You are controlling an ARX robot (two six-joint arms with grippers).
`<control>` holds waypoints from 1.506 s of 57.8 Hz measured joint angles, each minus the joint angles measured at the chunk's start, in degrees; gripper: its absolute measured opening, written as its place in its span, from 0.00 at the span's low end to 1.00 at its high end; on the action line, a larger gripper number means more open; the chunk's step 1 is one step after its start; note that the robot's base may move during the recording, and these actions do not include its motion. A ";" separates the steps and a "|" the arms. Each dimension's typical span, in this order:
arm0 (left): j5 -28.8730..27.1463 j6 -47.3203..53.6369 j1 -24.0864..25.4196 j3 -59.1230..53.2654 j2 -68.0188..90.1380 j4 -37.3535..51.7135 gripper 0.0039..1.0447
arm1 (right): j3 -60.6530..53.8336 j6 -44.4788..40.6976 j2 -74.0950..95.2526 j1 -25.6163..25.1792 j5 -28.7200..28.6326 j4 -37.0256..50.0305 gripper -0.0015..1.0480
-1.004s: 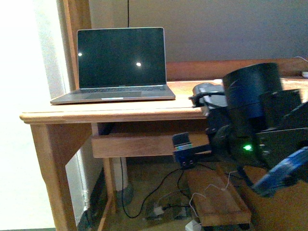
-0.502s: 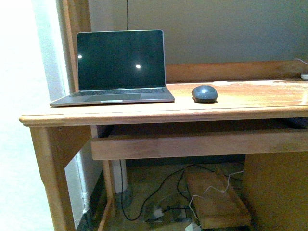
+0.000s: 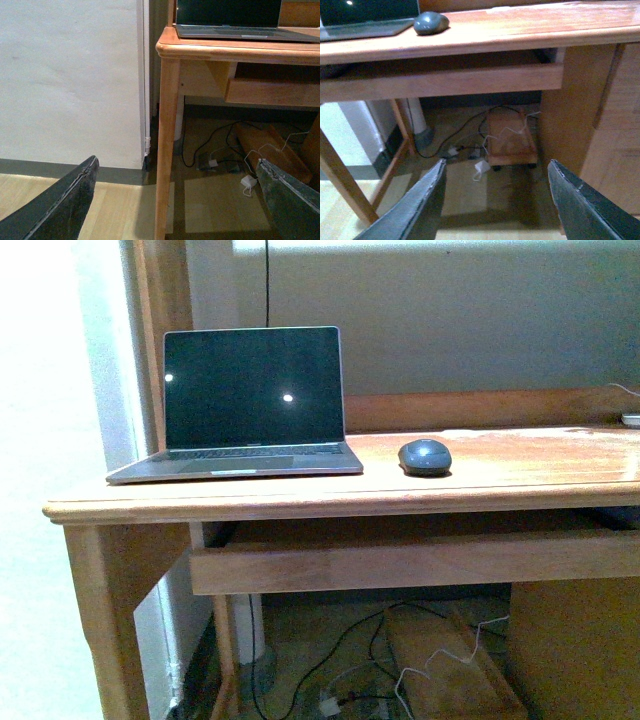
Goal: Place mouse
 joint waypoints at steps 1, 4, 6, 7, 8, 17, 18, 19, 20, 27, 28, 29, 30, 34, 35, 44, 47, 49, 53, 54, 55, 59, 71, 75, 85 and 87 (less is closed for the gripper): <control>0.00 0.00 0.00 0.00 0.00 0.00 0.93 | -0.24 -0.33 -1.05 0.00 -0.04 -0.33 0.48; 0.04 0.00 0.00 0.00 0.00 0.00 0.93 | -0.24 -0.94 -2.40 0.04 -0.02 -0.35 0.40; 0.00 0.00 0.00 0.00 0.00 0.00 0.93 | -0.26 -1.16 -2.82 0.04 -0.04 -0.37 0.35; 0.00 0.00 0.00 0.00 0.00 0.00 0.93 | -0.31 -1.27 -2.97 0.04 -0.07 -0.35 0.32; 0.00 0.00 0.00 0.00 0.00 0.00 0.93 | -0.39 -1.38 -3.06 0.04 -0.04 -0.37 0.29; 0.00 0.00 0.00 0.00 0.00 0.00 0.93 | -1.81 -2.23 -4.42 0.04 -0.04 -0.26 0.03; 0.00 0.00 0.00 0.00 0.00 0.00 0.93 | -2.27 -2.23 -4.94 0.04 -0.07 -0.20 0.03; 0.00 0.00 0.00 0.00 0.00 0.00 0.93 | -2.51 -2.23 -5.11 0.04 -0.11 -0.20 0.03; 0.00 0.00 0.00 0.00 0.00 0.00 0.93 | -2.99 -2.23 -5.51 0.04 0.00 -0.20 0.03; 0.00 0.00 0.00 0.00 0.00 0.00 0.93 | -3.13 -2.25 -6.05 0.04 -0.07 -0.17 0.03; 0.00 0.00 0.00 0.00 0.00 0.00 0.93 | -3.13 -2.23 -6.08 0.04 -0.09 -0.20 0.03; 0.00 0.00 0.00 0.00 0.00 0.00 0.93 | -3.13 -2.23 -6.08 0.04 -0.07 -0.20 0.03; 0.00 0.00 0.00 0.00 0.00 0.00 0.93 | -3.13 -2.25 -6.08 0.04 -0.07 -0.17 0.03; -0.02 0.00 0.00 0.00 0.00 0.00 0.93 | -3.13 -2.25 -6.10 0.04 -0.09 -0.20 0.03; 0.00 0.00 0.00 0.00 0.00 0.00 0.93 | -3.13 -2.25 -6.10 0.04 -0.11 -0.17 0.03; 0.00 0.00 0.00 0.00 0.00 0.00 0.93 | -3.13 -2.36 -6.12 0.04 -0.07 -0.20 0.04; -0.02 0.00 0.00 0.00 0.00 0.00 0.93 | -3.13 -2.36 -6.12 0.04 -0.09 -0.20 0.17; 0.00 0.00 0.00 0.00 0.00 0.00 0.93 | -3.13 -2.36 -6.12 0.04 -0.09 -0.20 0.25; 0.00 0.00 0.00 0.00 0.00 0.00 0.93 | -3.13 -2.36 -6.12 0.04 -0.09 -0.17 0.40; 0.00 0.00 0.00 0.00 0.00 0.00 0.93 | -3.13 -2.36 -6.12 0.04 -0.09 -0.17 0.45; -0.02 0.00 0.00 0.00 0.00 0.00 0.93 | -3.13 -2.36 -6.12 0.04 -0.09 -0.17 0.48; 0.00 0.00 0.00 0.00 0.00 0.00 0.93 | -3.13 -2.36 -6.12 0.04 -0.07 -0.20 0.65; 0.00 0.00 0.00 0.00 0.00 0.00 0.93 | -3.13 -2.36 -6.12 0.04 -0.09 -0.17 0.93; 0.00 0.00 0.00 0.00 0.00 0.00 0.93 | -3.13 -2.36 -6.12 0.04 -0.07 -0.20 0.93; 0.00 0.00 0.00 0.00 0.00 0.00 0.93 | -3.13 -2.36 -6.12 0.04 -0.09 -0.17 0.93; 0.00 0.00 0.00 0.00 0.00 0.00 0.93 | -3.13 -2.36 -6.12 0.04 -0.09 -0.17 0.93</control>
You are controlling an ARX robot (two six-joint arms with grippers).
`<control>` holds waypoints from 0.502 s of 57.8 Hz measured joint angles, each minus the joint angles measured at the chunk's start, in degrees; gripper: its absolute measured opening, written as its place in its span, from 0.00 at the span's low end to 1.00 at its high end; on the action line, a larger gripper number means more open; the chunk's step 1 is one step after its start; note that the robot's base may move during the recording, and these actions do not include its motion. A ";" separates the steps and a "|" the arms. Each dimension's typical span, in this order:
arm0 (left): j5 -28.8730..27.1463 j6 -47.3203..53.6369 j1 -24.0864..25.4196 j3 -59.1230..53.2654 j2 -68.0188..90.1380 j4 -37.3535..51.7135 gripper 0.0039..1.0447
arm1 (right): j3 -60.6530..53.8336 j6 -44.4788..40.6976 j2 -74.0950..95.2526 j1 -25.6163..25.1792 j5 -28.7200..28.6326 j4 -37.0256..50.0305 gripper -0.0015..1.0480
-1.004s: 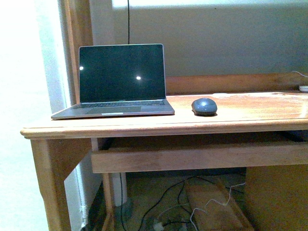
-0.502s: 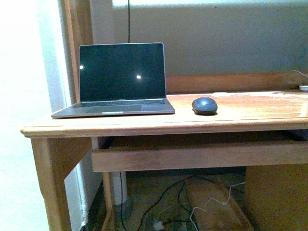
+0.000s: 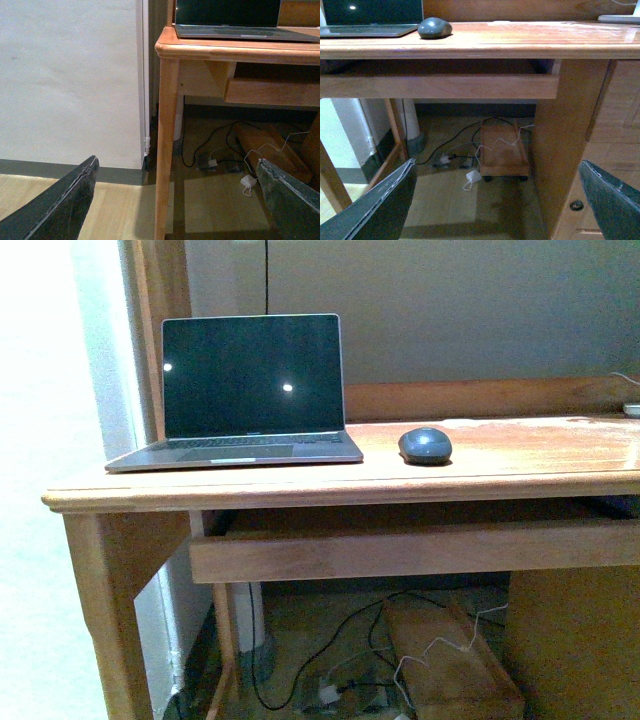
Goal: Place mouse
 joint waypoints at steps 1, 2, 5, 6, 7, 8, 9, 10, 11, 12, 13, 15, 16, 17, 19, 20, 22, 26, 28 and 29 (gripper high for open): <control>0.00 0.00 0.00 0.00 0.00 0.00 0.93 | 0.00 0.00 0.00 0.00 0.00 -0.02 0.93; -0.02 0.00 0.00 0.00 0.00 0.00 0.93 | 0.00 0.00 0.00 0.00 0.00 0.00 0.93; 0.00 0.00 0.00 0.00 0.00 0.00 0.93 | 0.00 0.00 0.00 0.00 0.00 -0.02 0.93; 0.00 0.00 0.00 0.00 0.00 0.00 0.93 | 0.00 0.00 0.00 0.00 0.00 0.00 0.93; 0.00 0.00 0.00 0.00 0.00 0.00 0.93 | 0.00 0.00 0.00 0.00 0.00 0.00 0.93; 0.00 0.00 0.00 0.00 0.00 0.00 0.93 | 0.00 0.00 0.00 0.00 0.00 -0.02 0.93; 0.00 0.00 0.00 0.00 0.00 0.00 0.93 | 0.00 0.00 0.00 0.00 0.02 0.00 0.93; 0.00 0.00 0.00 0.00 0.00 0.00 0.93 | 0.00 0.00 0.00 0.00 0.02 0.00 0.93; 0.00 0.00 0.00 0.00 0.00 0.00 0.93 | 0.00 0.00 0.00 0.00 0.02 0.00 0.93; 0.00 0.00 0.00 0.00 0.00 0.00 0.93 | 0.00 0.00 0.00 0.00 0.02 0.00 0.93; 0.00 0.00 0.00 0.00 0.00 0.00 0.93 | 0.00 0.00 0.00 0.00 0.00 -0.02 0.93; 0.00 0.00 0.00 0.00 0.00 0.00 0.93 | 0.00 0.00 0.00 0.00 0.02 -0.02 0.93; 0.00 0.00 0.00 0.00 0.00 0.00 0.93 | 0.00 0.00 0.00 0.00 0.00 0.00 0.93; 0.00 0.00 0.00 0.00 0.00 0.00 0.93 | 0.00 0.00 0.00 0.00 0.00 -0.02 0.93; 0.00 0.00 0.00 0.00 0.00 0.00 0.93 | 0.00 0.00 0.00 0.00 0.00 0.00 0.93; 0.00 0.00 0.00 0.00 0.00 0.00 0.93 | 0.00 0.00 0.00 0.00 0.00 -0.02 0.93; 0.00 0.00 0.00 0.00 0.00 0.00 0.93 | 0.00 0.00 0.00 0.00 0.00 0.00 0.93; 0.00 0.00 0.00 0.00 0.00 0.00 0.93 | 0.00 0.00 0.00 0.00 0.00 0.00 0.93; 0.00 0.00 0.00 0.00 0.00 0.00 0.93 | 0.00 0.00 0.00 0.00 0.02 0.00 0.93; 0.00 0.00 0.00 0.00 0.00 0.00 0.93 | 0.00 0.00 0.00 0.00 0.00 0.00 0.93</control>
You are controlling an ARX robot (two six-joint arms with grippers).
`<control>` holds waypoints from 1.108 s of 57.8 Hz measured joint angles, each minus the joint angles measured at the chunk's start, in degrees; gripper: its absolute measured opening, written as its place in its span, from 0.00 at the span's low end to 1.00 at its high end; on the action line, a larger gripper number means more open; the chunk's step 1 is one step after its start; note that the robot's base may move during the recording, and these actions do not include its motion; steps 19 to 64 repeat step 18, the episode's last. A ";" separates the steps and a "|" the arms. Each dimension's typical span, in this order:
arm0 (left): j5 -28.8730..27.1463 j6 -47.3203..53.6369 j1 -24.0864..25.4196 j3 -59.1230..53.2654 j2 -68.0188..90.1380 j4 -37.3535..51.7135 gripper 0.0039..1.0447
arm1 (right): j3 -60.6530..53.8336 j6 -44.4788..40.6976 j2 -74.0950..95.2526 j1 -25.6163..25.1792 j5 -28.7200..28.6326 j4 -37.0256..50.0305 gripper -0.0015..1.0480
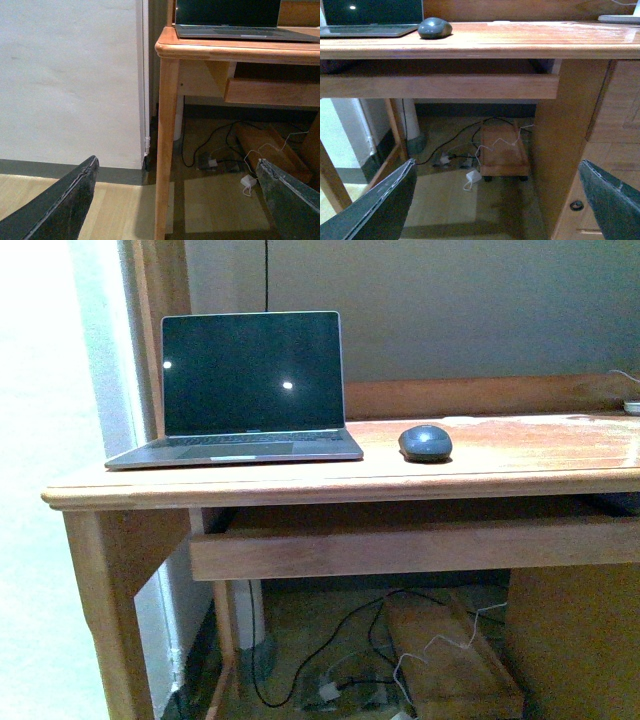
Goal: Place mouse
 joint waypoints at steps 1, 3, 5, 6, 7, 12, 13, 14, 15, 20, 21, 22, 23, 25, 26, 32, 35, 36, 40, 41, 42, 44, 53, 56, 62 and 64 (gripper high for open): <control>0.00 0.00 0.00 0.00 0.00 0.00 0.93 | 0.00 0.00 0.00 0.00 0.02 0.00 0.93; 0.00 0.00 0.00 0.00 0.00 0.00 0.93 | 0.00 0.00 0.00 0.00 0.00 0.00 0.93; 0.00 0.00 0.00 0.00 0.00 0.00 0.93 | 0.00 0.00 0.00 0.00 0.02 0.00 0.93; 0.00 0.00 0.00 0.00 0.00 0.00 0.93 | 0.00 0.00 0.00 0.00 0.00 0.00 0.93; 0.00 0.00 0.00 0.00 0.00 0.00 0.93 | 0.00 0.00 0.00 0.00 0.02 0.00 0.93; 0.00 0.00 0.00 0.00 0.00 0.00 0.93 | 0.00 0.00 0.00 0.00 0.02 0.00 0.93; 0.00 0.00 0.00 0.00 0.00 0.00 0.93 | 0.00 0.00 0.00 0.00 0.02 -0.02 0.93; 0.00 0.00 0.00 0.00 0.00 0.00 0.93 | 0.00 0.00 0.00 0.00 0.02 0.00 0.93; 0.00 0.00 0.00 0.00 0.00 0.00 0.93 | 0.00 0.00 0.00 0.00 0.02 -0.02 0.93; 0.00 0.00 0.00 0.00 0.00 0.00 0.93 | 0.00 0.00 0.00 0.00 0.02 -0.02 0.93; 0.00 0.00 0.00 0.00 0.00 0.00 0.93 | 0.00 0.00 0.00 0.00 0.02 -0.02 0.93; 0.00 0.00 0.00 0.00 0.00 0.00 0.93 | 0.00 0.00 0.00 0.00 0.02 -0.02 0.93; 0.00 0.00 0.00 0.00 0.00 0.00 0.93 | 0.00 0.00 0.00 0.00 0.02 -0.02 0.93; 0.00 0.00 0.00 0.00 0.00 0.00 0.93 | 0.00 0.00 0.00 0.00 0.02 -0.02 0.93; 0.00 0.00 0.00 0.00 0.00 0.00 0.93 | 0.00 0.00 0.00 0.00 0.02 -0.02 0.93; 0.00 0.00 0.00 0.00 0.00 0.00 0.93 | 0.00 0.00 0.00 0.00 0.02 -0.02 0.93; 0.00 0.00 0.00 0.00 0.00 0.00 0.93 | 0.00 0.00 0.00 0.00 0.02 -0.02 0.93; 0.00 0.00 0.00 0.00 0.00 0.00 0.93 | 0.00 0.00 0.00 0.00 0.02 -0.02 0.93; 0.00 0.00 0.00 0.00 0.00 0.00 0.93 | 0.00 0.00 0.00 0.00 0.02 -0.02 0.93; 0.00 0.00 0.00 0.00 0.00 0.00 0.93 | 0.00 0.00 0.00 0.00 0.02 -0.02 0.93; 0.00 0.00 0.00 0.00 0.00 0.00 0.93 | 0.00 0.00 0.00 0.00 0.02 -0.02 0.93; 0.00 0.00 0.00 0.00 0.00 0.00 0.93 | 0.00 0.00 0.00 0.00 0.02 -0.02 0.93; 0.00 0.00 0.00 0.00 0.00 0.00 0.93 | 0.00 0.00 0.00 0.00 0.02 -0.02 0.93; 0.00 0.00 0.00 0.00 0.00 0.00 0.93 | 0.00 0.00 0.00 0.00 0.02 -0.02 0.93; 0.00 0.00 0.00 0.00 0.00 0.00 0.93 | 0.00 0.00 0.00 0.00 0.02 -0.02 0.93; 0.00 0.00 0.00 0.00 0.00 0.00 0.93 | 0.00 0.00 0.00 0.00 0.02 -0.02 0.93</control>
